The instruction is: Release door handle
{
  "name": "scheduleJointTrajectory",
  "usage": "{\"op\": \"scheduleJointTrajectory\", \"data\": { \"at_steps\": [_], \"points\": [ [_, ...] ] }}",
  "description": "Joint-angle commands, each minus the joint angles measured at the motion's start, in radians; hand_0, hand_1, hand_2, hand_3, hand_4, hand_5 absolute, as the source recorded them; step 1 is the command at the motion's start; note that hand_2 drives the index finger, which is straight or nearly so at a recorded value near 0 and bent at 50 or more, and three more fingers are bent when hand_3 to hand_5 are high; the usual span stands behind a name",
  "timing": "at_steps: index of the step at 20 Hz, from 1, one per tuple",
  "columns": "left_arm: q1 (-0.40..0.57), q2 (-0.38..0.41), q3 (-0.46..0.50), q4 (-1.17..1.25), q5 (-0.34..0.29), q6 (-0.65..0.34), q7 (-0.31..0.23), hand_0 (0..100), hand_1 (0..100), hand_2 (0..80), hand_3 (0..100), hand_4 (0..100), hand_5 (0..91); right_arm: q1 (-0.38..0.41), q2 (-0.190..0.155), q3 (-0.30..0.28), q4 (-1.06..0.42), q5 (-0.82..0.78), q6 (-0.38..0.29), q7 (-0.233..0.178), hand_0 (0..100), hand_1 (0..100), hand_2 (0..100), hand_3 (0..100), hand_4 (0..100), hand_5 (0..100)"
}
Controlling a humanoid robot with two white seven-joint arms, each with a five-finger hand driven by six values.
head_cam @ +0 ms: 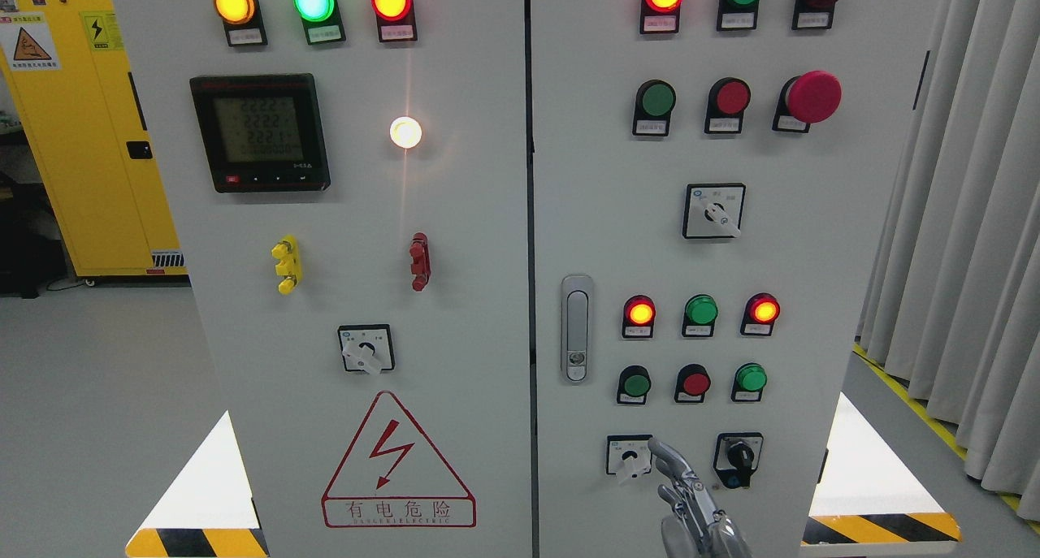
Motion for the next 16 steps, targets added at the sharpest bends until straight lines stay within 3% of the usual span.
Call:
{"op": "scheduleJointTrajectory", "data": {
  "at_steps": [1, 11, 12, 14, 16],
  "points": [
    [0.000, 0.000, 0.000, -0.015, 0.000, 0.000, 0.000, 12, 56, 0.0, 0, 0, 0.0, 0.003, -0.002, 0.007, 0.000, 0.000, 0.000, -0.001, 29, 10, 0, 0, 0, 0],
    [0.000, 0.000, 0.000, -0.015, 0.000, 0.000, 0.000, 12, 56, 0.0, 0, 0, 0.0, -0.005, -0.004, 0.006, 0.000, 0.006, 0.000, -0.001, 28, 14, 0, 1, 2, 0],
    [0.000, 0.000, 0.000, -0.015, 0.000, 0.000, 0.000, 12, 56, 0.0, 0, 0, 0.0, -0.008, -0.004, 0.006, 0.001, 0.011, 0.000, -0.001, 25, 25, 0, 17, 28, 19],
    [0.000, 0.000, 0.000, -0.015, 0.000, 0.000, 0.000, 12, 56, 0.0, 0, 0, 0.0, -0.011, -0.004, 0.006, 0.001, 0.012, 0.000, -0.002, 28, 36, 0, 45, 57, 55],
    [0.000, 0.000, 0.000, -0.015, 0.000, 0.000, 0.000, 12, 56, 0.0, 0, 0, 0.0, -0.022, -0.004, 0.006, 0.003, 0.027, -0.001, -0.004, 36, 38, 0, 72, 82, 84]
  ]
}}
